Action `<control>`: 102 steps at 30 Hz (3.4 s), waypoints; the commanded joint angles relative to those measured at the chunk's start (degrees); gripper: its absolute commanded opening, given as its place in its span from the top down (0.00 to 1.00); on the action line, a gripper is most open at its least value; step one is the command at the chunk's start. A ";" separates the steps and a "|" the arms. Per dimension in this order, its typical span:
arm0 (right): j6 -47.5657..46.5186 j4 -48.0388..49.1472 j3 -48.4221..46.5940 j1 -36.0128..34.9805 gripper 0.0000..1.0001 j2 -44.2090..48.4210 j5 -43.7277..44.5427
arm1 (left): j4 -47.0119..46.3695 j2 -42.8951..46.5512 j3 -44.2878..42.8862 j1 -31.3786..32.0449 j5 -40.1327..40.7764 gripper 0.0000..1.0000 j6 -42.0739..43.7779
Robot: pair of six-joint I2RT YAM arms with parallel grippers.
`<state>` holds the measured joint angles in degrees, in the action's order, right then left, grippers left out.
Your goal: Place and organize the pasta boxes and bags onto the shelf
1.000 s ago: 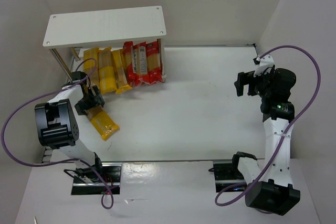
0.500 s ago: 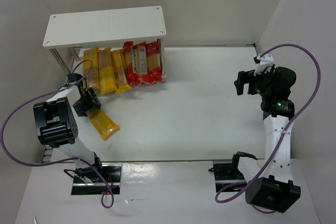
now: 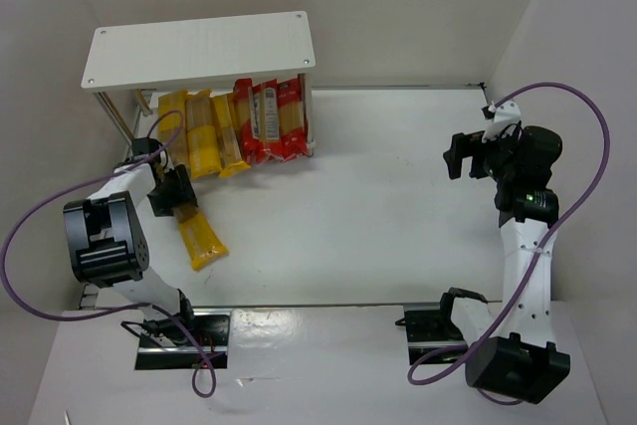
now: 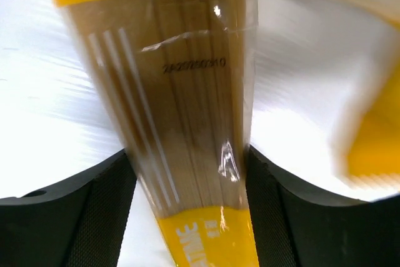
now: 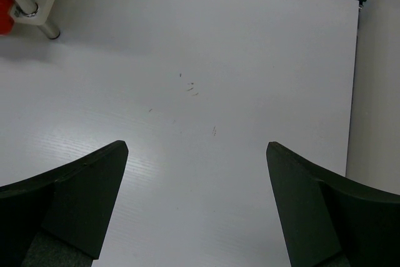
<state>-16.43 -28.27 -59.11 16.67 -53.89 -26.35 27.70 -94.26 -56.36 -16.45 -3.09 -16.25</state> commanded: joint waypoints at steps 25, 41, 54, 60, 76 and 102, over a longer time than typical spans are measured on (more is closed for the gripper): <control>0.87 0.76 -0.65 0.38 0.00 6.34 -3.45 | 5.26 11.82 -2.00 14.78 -0.08 0.00 8.16; 0.34 0.23 -1.80 0.38 0.00 5.28 -3.45 | 6.93 1.28 -4.73 13.20 7.22 0.00 6.06; 0.34 0.23 -2.32 0.38 0.00 5.28 -3.45 | 7.98 -3.39 -5.87 13.89 4.41 0.42 8.08; -0.19 -0.91 -2.85 0.38 0.00 5.28 -3.45 | 8.51 -4.44 -6.48 17.23 4.41 0.44 8.69; -0.19 -1.96 -3.91 0.38 0.00 5.81 -3.45 | 9.56 -5.67 -7.01 40.60 8.01 0.44 14.14; -2.38 -4.95 -3.38 -0.67 0.00 7.92 -0.19 | 1.56 -16.23 -26.78 64.79 11.79 0.41 22.67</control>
<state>-18.22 -33.12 -61.49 16.36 -46.83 -27.57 34.65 -110.80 -79.59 48.16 9.43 4.84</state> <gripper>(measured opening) 0.999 0.579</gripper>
